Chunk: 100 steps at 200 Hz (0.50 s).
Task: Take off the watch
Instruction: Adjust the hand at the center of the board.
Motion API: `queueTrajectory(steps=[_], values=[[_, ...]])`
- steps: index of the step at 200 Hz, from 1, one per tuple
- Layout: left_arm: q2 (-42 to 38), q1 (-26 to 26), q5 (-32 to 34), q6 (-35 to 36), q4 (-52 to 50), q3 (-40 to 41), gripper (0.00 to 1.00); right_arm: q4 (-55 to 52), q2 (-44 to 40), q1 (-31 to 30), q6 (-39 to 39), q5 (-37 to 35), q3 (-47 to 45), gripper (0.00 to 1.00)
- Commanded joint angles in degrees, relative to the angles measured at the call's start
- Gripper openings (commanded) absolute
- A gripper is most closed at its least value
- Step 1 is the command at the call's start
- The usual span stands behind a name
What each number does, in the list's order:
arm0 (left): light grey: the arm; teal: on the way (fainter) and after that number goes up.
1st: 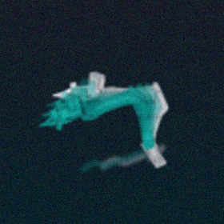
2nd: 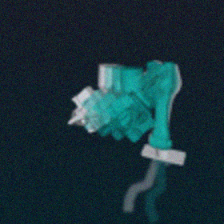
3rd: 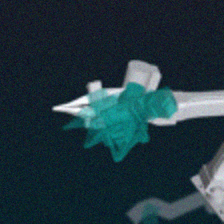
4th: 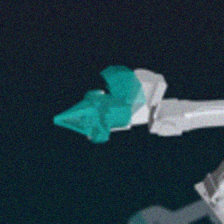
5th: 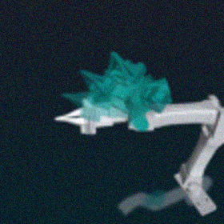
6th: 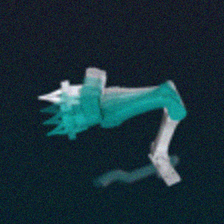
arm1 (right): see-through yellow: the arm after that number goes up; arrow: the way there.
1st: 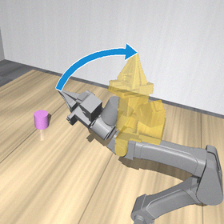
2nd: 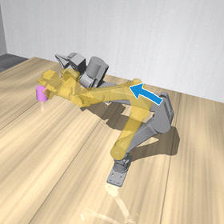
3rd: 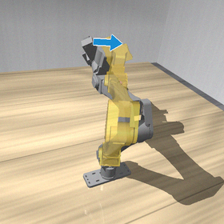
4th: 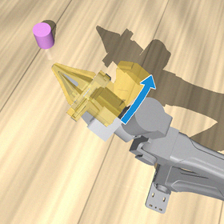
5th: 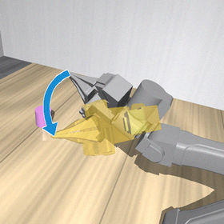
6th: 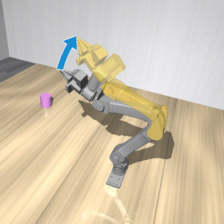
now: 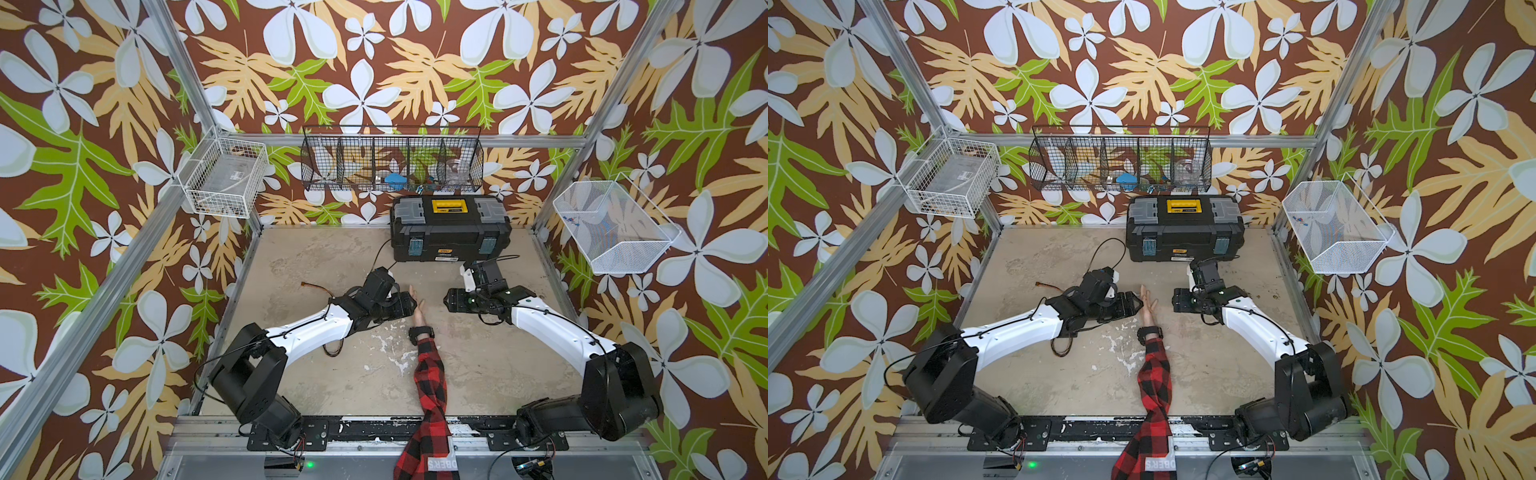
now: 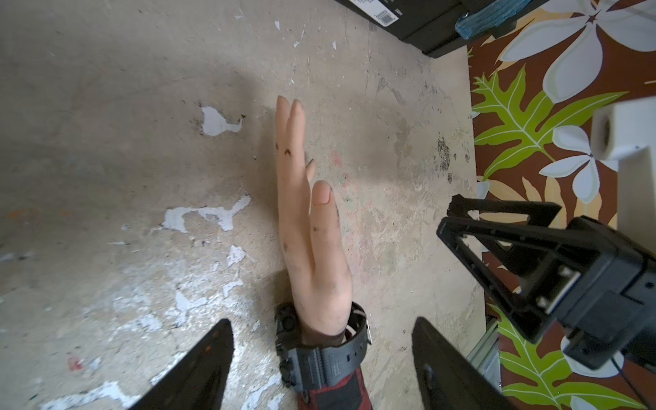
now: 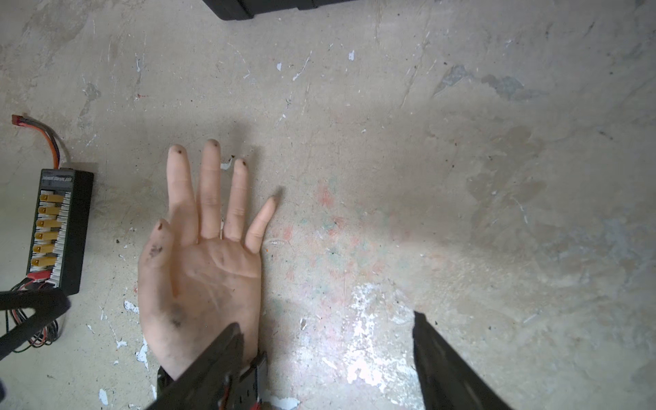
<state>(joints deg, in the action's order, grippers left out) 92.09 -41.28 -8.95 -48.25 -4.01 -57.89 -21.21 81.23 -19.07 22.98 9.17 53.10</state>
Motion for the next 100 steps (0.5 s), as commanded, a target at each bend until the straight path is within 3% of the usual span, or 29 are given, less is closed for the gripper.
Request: queueTrajectory(steps=[1, 100], values=[[2.7, -0.4, 1.1, -2.7, 0.9, -2.0, 0.79, 1.4, -0.5, 1.2, -1.8, 1.7, -0.6, 0.76], [14.1, -1.3, -1.1, -2.0, 1.5, -8.9, 0.68, 2.0, -1.3, 3.3, -3.4, 3.2, -2.5, 0.76]])
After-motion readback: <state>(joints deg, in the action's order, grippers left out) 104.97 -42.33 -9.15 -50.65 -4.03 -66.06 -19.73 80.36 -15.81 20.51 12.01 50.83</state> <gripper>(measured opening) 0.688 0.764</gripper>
